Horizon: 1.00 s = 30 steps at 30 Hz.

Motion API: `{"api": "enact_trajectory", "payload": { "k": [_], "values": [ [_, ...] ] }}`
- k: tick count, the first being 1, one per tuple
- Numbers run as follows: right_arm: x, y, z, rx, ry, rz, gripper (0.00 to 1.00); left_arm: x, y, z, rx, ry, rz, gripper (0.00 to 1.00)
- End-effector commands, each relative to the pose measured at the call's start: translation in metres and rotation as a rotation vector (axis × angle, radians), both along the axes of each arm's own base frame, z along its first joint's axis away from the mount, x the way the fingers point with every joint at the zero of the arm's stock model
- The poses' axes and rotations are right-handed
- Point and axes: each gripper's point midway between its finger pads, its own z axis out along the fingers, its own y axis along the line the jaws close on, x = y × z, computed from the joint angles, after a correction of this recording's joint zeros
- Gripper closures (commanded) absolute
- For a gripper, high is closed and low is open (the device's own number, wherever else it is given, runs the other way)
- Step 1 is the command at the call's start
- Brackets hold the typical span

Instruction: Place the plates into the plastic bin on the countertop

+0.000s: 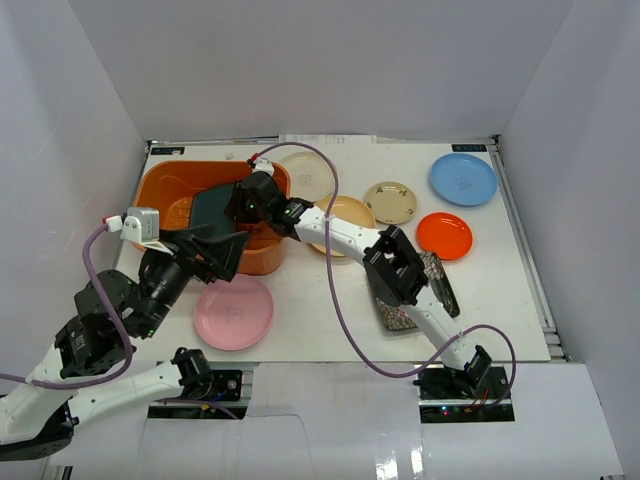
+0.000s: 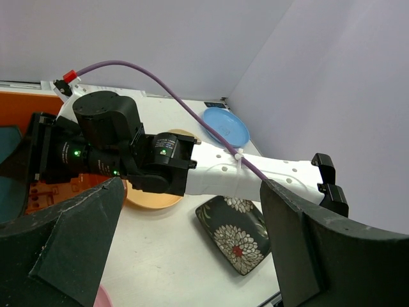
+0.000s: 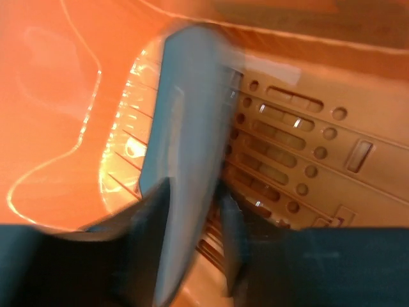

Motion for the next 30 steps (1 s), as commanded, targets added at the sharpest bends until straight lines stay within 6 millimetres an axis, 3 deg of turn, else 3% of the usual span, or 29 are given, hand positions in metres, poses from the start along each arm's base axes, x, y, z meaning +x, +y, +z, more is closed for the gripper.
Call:
{"api": "enact_trajectory", "payload": {
  "k": [1, 2, 7, 11, 14, 17, 18, 19, 20, 21, 22, 23, 24, 25, 26, 27, 28, 29, 30],
  "values": [
    [0.006, 0.004, 0.08, 0.131, -0.135, -0.04, 0.54, 0.002, -0.008, -0.007, 0.031, 0.006, -0.018, 0.02],
    [0.007, 0.003, 0.08, 0.119, -0.149, -0.047, 0.41, 0.001, -0.01, -0.007, 0.027, 0.01, -0.021, 0.02],
    [0.004, -0.003, 0.073, 0.061, -0.158, -0.056, 0.22, 0.001, -0.011, -0.007, 0.012, 0.02, -0.029, 0.02],
    [0.005, -0.014, 0.092, 0.053, -0.211, -0.083, 0.01, 0.005, -0.007, -0.004, 0.027, 0.012, 0.004, 0.02],
    [0.003, -0.021, 0.121, 0.051, -0.281, -0.081, 0.1, 0.012, 0.007, 0.008, 0.059, -0.017, 0.084, 0.02],
    [-0.001, -0.03, 0.168, 0.099, -0.369, -0.067, 0.1, 0.014, 0.018, 0.022, 0.064, -0.039, 0.131, 0.02],
    [-0.004, -0.035, 0.168, 0.092, -0.375, -0.061, 0.1, 0.015, 0.017, 0.024, 0.061, -0.039, 0.131, 0.02],
    [-0.011, -0.047, 0.194, 0.11, -0.407, -0.061, 0.1, 0.014, 0.016, 0.025, 0.043, -0.031, 0.127, 0.02],
    [-0.015, -0.057, 0.18, 0.073, -0.398, -0.061, 0.09, 0.013, 0.01, 0.022, 0.04, -0.02, 0.102, 0.02],
    [-0.019, -0.067, 0.179, 0.057, -0.404, -0.064, 0.07, 0.013, 0.004, 0.019, 0.038, -0.007, 0.084, 0.02],
    [-0.029, -0.088, 0.211, 0.091, -0.437, -0.078, 0.04, 0.014, -0.005, 0.008, 0.032, 0.027, 0.065, 0.02],
    [-0.031, -0.106, 0.212, 0.074, -0.451, -0.098, 0.07, 0.016, -0.014, 0.0, 0.041, 0.053, 0.051, 0.02],
    [-0.041, -0.138, 0.207, 0.051, -0.444, -0.118, 0.18, 0.018, -0.036, -0.021, 0.071, 0.122, 0.008, 0.02],
    [-0.047, -0.154, 0.2, 0.035, -0.435, -0.124, 0.34, 0.018, -0.05, -0.033, 0.087, 0.165, -0.028, 0.02],
    [-0.05, -0.175, 0.196, 0.021, -0.431, -0.156, 0.65, 0.018, -0.065, -0.045, 0.101, 0.206, -0.065, 0.02],
    [-0.051, -0.2, 0.188, -0.004, -0.426, -0.196, 0.83, 0.009, -0.089, -0.057, 0.108, 0.257, -0.171, 0.02],
    [-0.067, -0.239, 0.171, -0.057, -0.405, -0.24, 0.92, 0.009, -0.112, -0.075, 0.125, 0.318, -0.219, 0.02],
    [-0.067, -0.271, 0.164, -0.105, -0.407, -0.339, 0.92, 0.004, -0.128, -0.095, 0.117, 0.375, -0.274, 0.02],
    [-0.07, -0.297, 0.156, -0.141, -0.405, -0.379, 0.92, 0.001, -0.147, -0.093, 0.072, 0.367, -0.34, 0.02]
  ]
}}
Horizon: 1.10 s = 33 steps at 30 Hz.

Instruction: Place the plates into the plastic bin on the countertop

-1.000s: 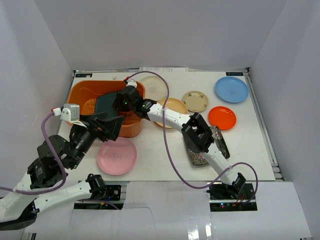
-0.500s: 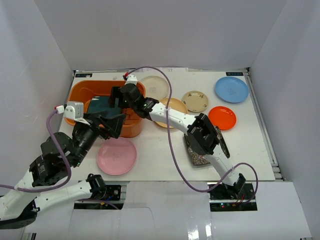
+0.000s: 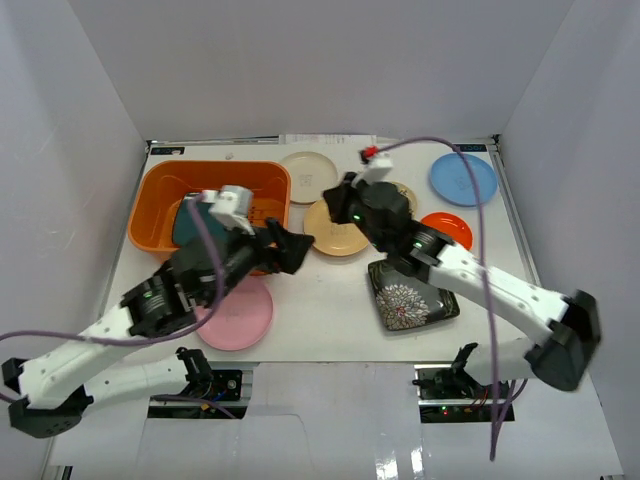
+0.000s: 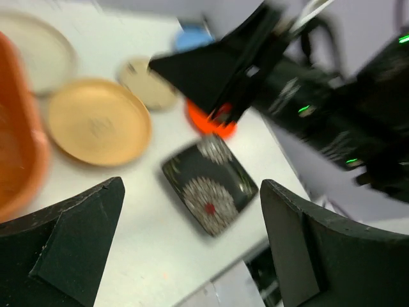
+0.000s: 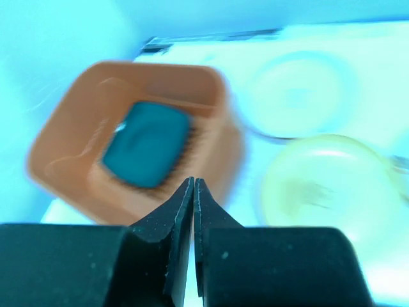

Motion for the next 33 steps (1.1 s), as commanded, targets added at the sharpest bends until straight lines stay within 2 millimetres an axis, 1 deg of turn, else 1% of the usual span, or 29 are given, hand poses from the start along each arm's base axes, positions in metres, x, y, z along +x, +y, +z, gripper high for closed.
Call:
{"api": "enact_trajectory", "payload": {
  "k": [1, 2, 3, 4, 5, 6, 7, 8, 9, 10, 11, 12, 13, 14, 15, 16, 18, 19, 20, 21, 24, 25, 27, 28, 29, 30, 31, 32, 33],
  "values": [
    [-0.013, -0.109, -0.037, -0.116, 0.013, -0.247, 0.92, -0.031, -0.082, -0.073, -0.001, 0.241, -0.317, 0.02],
    [-0.019, -0.129, -0.042, -0.121, 0.018, -0.273, 0.92, -0.036, -0.093, -0.098, -0.007, 0.309, -0.347, 0.02],
    [-0.021, -0.153, -0.05, -0.124, 0.032, -0.317, 0.9, -0.037, -0.107, -0.1, -0.048, 0.314, -0.388, 0.02],
    [-0.036, -0.18, -0.064, -0.142, 0.051, -0.34, 0.87, -0.044, -0.125, -0.129, -0.009, 0.397, -0.448, 0.02],
    [-0.042, -0.196, -0.071, -0.147, 0.061, -0.364, 0.79, -0.046, -0.131, -0.148, -0.007, 0.457, -0.452, 0.02],
    [-0.044, -0.215, -0.079, -0.141, 0.079, -0.411, 0.75, -0.045, -0.141, -0.155, -0.028, 0.472, -0.467, 0.02],
    [-0.055, -0.23, -0.074, -0.102, 0.057, -0.433, 0.7, -0.048, -0.148, -0.169, -0.026, 0.509, -0.487, 0.03],
    [-0.062, -0.241, -0.094, -0.131, 0.082, -0.452, 0.59, -0.046, -0.158, -0.19, -0.041, 0.555, -0.479, 0.25],
    [-0.066, -0.248, -0.098, -0.123, 0.081, -0.465, 0.55, -0.045, -0.161, -0.201, -0.044, 0.578, -0.47, 0.34],
    [-0.072, -0.254, -0.091, -0.08, 0.052, -0.467, 0.52, -0.044, -0.164, -0.211, -0.05, 0.596, -0.459, 0.39],
    [-0.076, -0.257, -0.099, -0.088, 0.057, -0.463, 0.5, -0.041, -0.168, -0.231, -0.039, 0.623, -0.443, 0.41],
    [-0.08, -0.258, -0.096, -0.07, 0.044, -0.454, 0.5, -0.039, -0.173, -0.236, -0.07, 0.626, -0.438, 0.41],
    [-0.083, -0.257, -0.098, -0.07, 0.05, -0.436, 0.5, -0.037, -0.176, -0.243, -0.072, 0.633, -0.427, 0.41],
    [-0.086, -0.257, -0.102, -0.078, 0.059, -0.426, 0.5, -0.034, -0.182, -0.258, -0.063, 0.646, -0.418, 0.41],
    [-0.087, -0.255, -0.104, -0.077, 0.066, -0.414, 0.5, -0.033, -0.184, -0.267, -0.057, 0.658, -0.412, 0.39],
    [-0.09, -0.249, -0.105, -0.062, 0.072, -0.377, 0.51, -0.032, -0.188, -0.274, -0.06, 0.674, -0.404, 0.38],
    [-0.092, -0.245, -0.11, -0.058, 0.087, -0.357, 0.51, -0.026, -0.195, -0.283, -0.087, 0.675, -0.386, 0.39],
    [-0.092, -0.243, -0.111, -0.049, 0.091, -0.347, 0.51, -0.026, -0.193, -0.304, -0.083, 0.722, -0.354, 0.39],
    [-0.092, -0.242, -0.111, -0.049, 0.09, -0.343, 0.51, -0.024, -0.2, -0.302, -0.126, 0.707, -0.364, 0.39],
    [-0.092, -0.241, -0.11, -0.052, 0.089, -0.339, 0.51, -0.022, -0.2, -0.32, -0.112, 0.728, -0.349, 0.4],
    [-0.092, -0.237, -0.11, -0.064, 0.09, -0.318, 0.51, -0.017, -0.211, -0.326, -0.139, 0.73, -0.345, 0.4],
    [-0.092, -0.235, -0.111, -0.065, 0.091, -0.307, 0.51, -0.016, -0.211, -0.334, -0.136, 0.733, -0.332, 0.41],
    [-0.092, -0.234, -0.116, -0.074, 0.102, -0.303, 0.51, -0.008, -0.212, -0.34, -0.124, 0.738, -0.293, 0.45],
    [-0.092, -0.233, -0.12, -0.073, 0.105, -0.301, 0.51, -0.001, -0.211, -0.35, -0.105, 0.735, -0.25, 0.48],
    [-0.092, -0.232, -0.121, -0.068, 0.108, -0.297, 0.51, 0.003, -0.215, -0.352, -0.097, 0.738, -0.233, 0.57],
    [-0.092, -0.231, -0.123, -0.059, 0.111, -0.294, 0.51, 0.006, -0.217, -0.355, -0.088, 0.739, -0.223, 0.6],
    [-0.091, -0.229, -0.124, -0.051, 0.111, -0.291, 0.51, 0.008, -0.218, -0.367, -0.058, 0.746, -0.208, 0.63],
    [-0.091, -0.228, -0.125, -0.051, 0.113, -0.288, 0.51, 0.013, -0.223, -0.368, -0.03, 0.753, -0.19, 0.64],
    [-0.091, -0.227, -0.127, -0.052, 0.119, -0.289, 0.51, 0.016, -0.223, -0.373, -0.006, 0.752, -0.178, 0.67]
  ]
}}
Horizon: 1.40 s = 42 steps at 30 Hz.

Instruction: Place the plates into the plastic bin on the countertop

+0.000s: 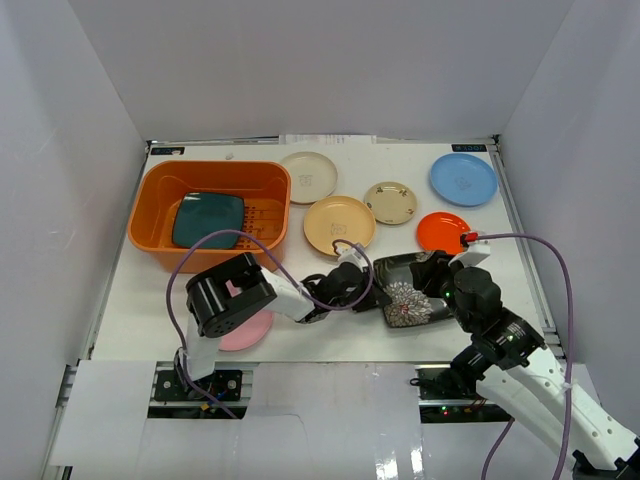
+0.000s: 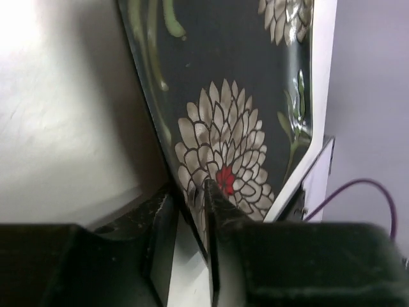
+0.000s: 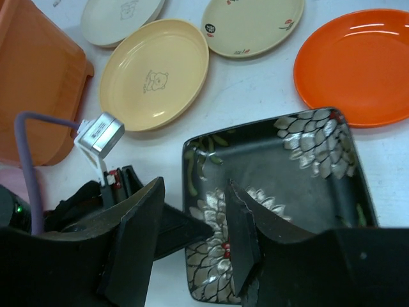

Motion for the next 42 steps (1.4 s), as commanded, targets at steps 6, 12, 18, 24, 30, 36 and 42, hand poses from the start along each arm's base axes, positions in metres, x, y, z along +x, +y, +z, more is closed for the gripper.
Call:
{"api": "enact_trajectory", "payload": {
  "k": [6, 12, 18, 24, 30, 36, 42],
  "values": [
    [0.005, 0.012, 0.007, 0.046, -0.018, 0.025, 0.5, 0.011, 0.02, -0.05, 0.213, 0.025, 0.076, 1.0],
    [-0.001, 0.02, 0.002, 0.063, 0.005, 0.076, 0.38, -0.004, 0.045, 0.021, 0.091, -0.053, 0.058, 1.0],
    [-0.013, 0.037, 0.003, 0.091, 0.047, 0.182, 0.1, -0.019, 0.091, 0.098, -0.02, -0.111, 0.082, 1.0],
    [-0.015, 0.051, -0.013, 0.068, 0.147, 0.236, 0.02, -0.016, 0.151, 0.15, -0.154, -0.14, 0.179, 1.0],
    [-0.032, 0.091, -0.007, 0.201, 0.2, 0.432, 0.11, -0.013, 0.177, 0.194, -0.197, -0.249, 0.21, 1.0],
    [-0.05, 0.135, 0.005, 0.399, 0.201, 0.663, 0.49, -0.016, 0.182, 0.215, -0.205, -0.288, 0.175, 1.0],
    [-0.023, 0.127, 0.031, 0.403, 0.103, 0.538, 0.92, -0.015, 0.206, 0.241, -0.092, -0.42, 0.18, 0.67]
  ]
}}
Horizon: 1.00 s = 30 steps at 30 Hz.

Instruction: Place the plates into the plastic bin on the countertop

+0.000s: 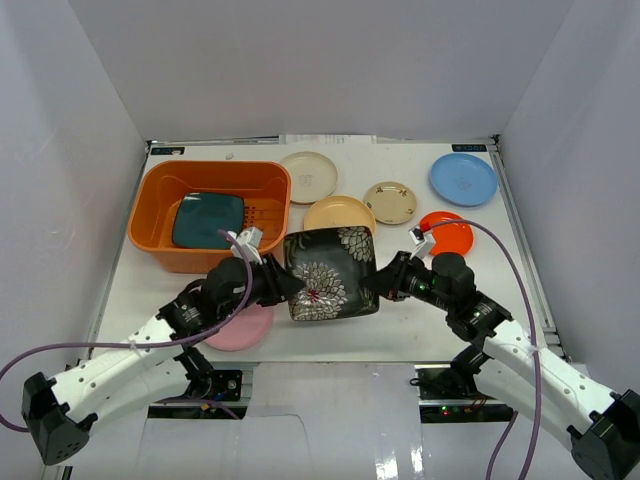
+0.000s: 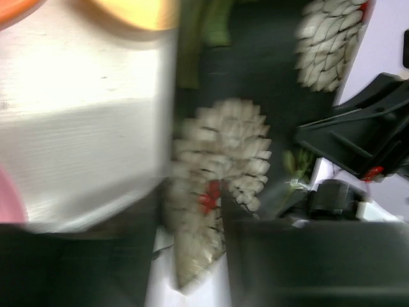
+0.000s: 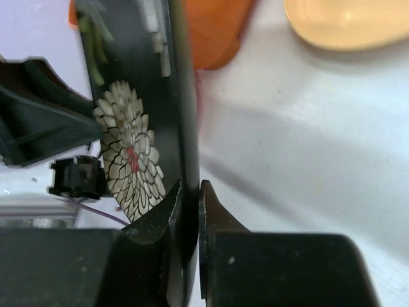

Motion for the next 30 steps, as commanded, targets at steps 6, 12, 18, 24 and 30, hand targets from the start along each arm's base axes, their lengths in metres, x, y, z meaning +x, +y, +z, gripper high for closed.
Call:
{"api": "enact_trajectory", "payload": {
  "k": [6, 12, 18, 24, 30],
  "values": [
    [0.032, 0.037, 0.138, 0.173, -0.29, 0.047, 0.92, 0.012, 0.06, 0.165, 0.127, -0.482, 0.081, 0.02],
    [0.082, 0.112, 0.183, 0.156, -0.304, 0.024, 0.92, 0.003, 0.17, 0.255, 0.193, -0.731, 0.44, 0.02],
    [0.144, 0.203, 0.189, 0.152, -0.261, -0.093, 0.92, -0.002, 0.168, 0.245, 0.181, -0.783, 0.41, 0.02],
    [0.188, 0.278, 0.174, 0.15, -0.243, -0.207, 0.92, 0.003, 0.159, 0.23, 0.215, -0.81, 0.38, 0.02],
    [0.2, 0.324, 0.129, 0.114, -0.17, -0.223, 0.92, 0.002, 0.159, 0.24, 0.213, -0.864, 0.377, 0.02]
  ]
}}
